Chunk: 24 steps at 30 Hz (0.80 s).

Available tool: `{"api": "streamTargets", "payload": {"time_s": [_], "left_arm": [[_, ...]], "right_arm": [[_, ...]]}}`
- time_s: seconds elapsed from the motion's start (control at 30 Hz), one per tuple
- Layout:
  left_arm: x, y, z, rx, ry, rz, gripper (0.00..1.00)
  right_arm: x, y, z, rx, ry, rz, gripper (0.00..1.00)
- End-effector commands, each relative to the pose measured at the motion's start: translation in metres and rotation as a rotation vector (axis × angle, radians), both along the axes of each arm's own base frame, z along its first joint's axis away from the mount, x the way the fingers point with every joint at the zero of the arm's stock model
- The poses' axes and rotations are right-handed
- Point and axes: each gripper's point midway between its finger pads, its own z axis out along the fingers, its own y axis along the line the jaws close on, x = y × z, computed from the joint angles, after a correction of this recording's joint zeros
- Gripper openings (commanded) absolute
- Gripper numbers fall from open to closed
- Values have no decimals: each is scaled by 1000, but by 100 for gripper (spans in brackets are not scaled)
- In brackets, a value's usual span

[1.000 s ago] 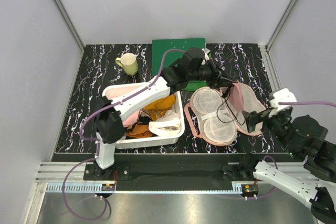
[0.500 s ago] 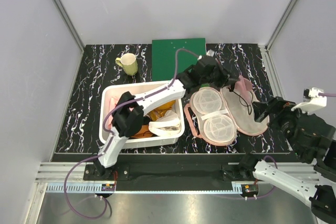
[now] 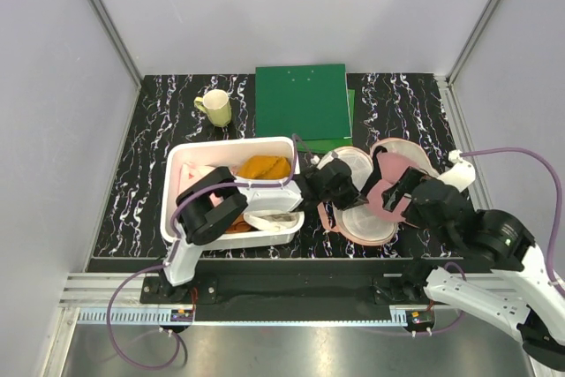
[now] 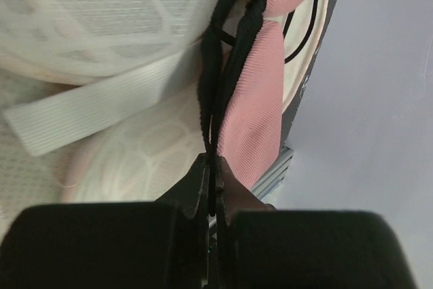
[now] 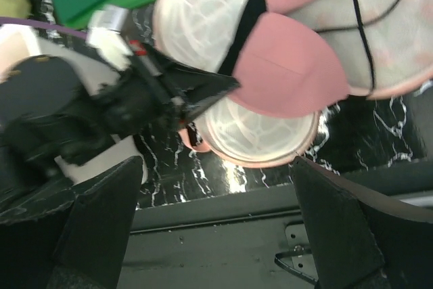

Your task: Place the bra in the laundry bag and zip it closed

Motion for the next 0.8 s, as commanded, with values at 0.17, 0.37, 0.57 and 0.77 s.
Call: {"api": "streamTargets", "payload": {"time_s": [0.17,0.37,0.57,0.77], "left_arm": [[-7,6,60,-75,-226,-157,69],[-11,16,96,-75,-400,-298,79],[-9,36,110,-53,-518,-379,72],[7,33,85,61,-507,-512,58]], "right_arm": [[18,9,-37,-13,98,-165,100],[72,-1,-73,84,216,-152,100],[136,-29,-82,83,247,-166,100],[206,-34,-99,-25,303,-76,77]]}}
